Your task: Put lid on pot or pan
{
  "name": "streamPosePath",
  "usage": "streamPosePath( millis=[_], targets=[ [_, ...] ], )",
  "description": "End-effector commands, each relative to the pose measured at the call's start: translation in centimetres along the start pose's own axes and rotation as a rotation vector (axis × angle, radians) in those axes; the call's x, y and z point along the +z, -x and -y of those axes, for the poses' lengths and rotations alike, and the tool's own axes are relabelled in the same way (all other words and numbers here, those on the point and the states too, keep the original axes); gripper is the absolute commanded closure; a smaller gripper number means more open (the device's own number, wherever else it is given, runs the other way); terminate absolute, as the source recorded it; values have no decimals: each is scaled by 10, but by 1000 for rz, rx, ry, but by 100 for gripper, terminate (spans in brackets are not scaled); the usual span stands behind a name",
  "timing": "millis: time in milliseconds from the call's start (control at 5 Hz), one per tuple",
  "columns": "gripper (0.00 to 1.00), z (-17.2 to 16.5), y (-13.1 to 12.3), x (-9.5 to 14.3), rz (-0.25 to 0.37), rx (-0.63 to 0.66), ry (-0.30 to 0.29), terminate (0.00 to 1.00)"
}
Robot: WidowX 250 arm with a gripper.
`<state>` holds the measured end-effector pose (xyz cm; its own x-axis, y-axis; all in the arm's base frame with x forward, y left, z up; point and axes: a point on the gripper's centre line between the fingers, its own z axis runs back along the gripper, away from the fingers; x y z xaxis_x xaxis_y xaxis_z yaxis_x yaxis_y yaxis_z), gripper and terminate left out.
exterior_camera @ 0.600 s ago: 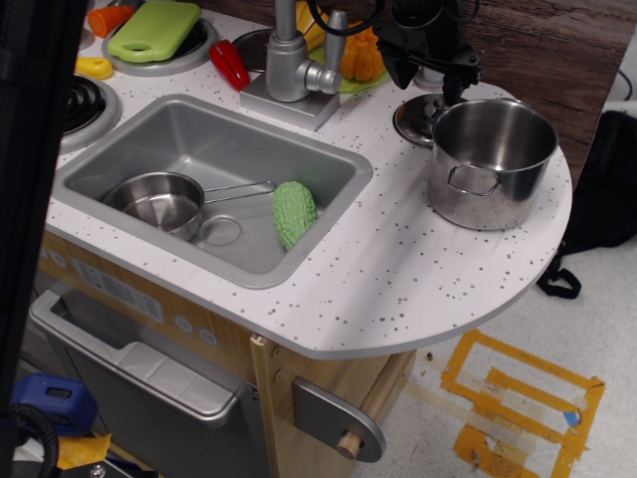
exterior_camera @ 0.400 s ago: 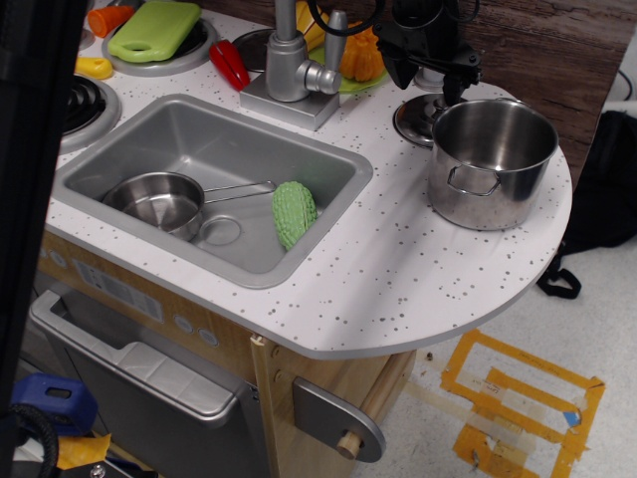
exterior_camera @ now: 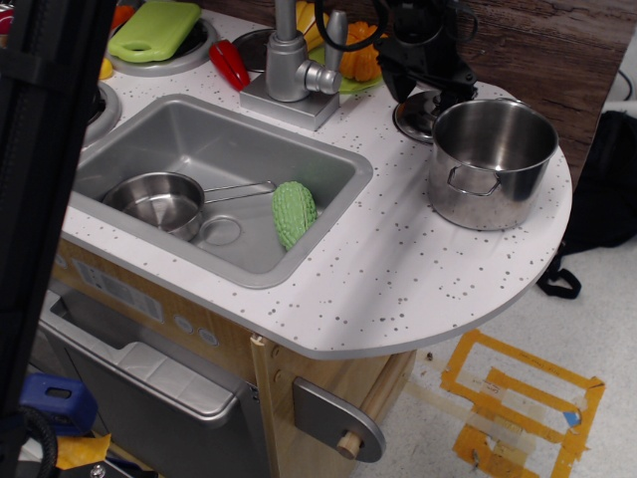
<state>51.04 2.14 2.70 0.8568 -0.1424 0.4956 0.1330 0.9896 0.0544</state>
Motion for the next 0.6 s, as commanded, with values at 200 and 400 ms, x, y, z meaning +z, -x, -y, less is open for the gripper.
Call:
streamPosePath(
  millis=[200, 400],
  targets=[
    [0, -2, -25, 13, 56, -6, 19, 0],
    [0, -3, -28, 10, 64, -11, 30, 0]
  ],
)
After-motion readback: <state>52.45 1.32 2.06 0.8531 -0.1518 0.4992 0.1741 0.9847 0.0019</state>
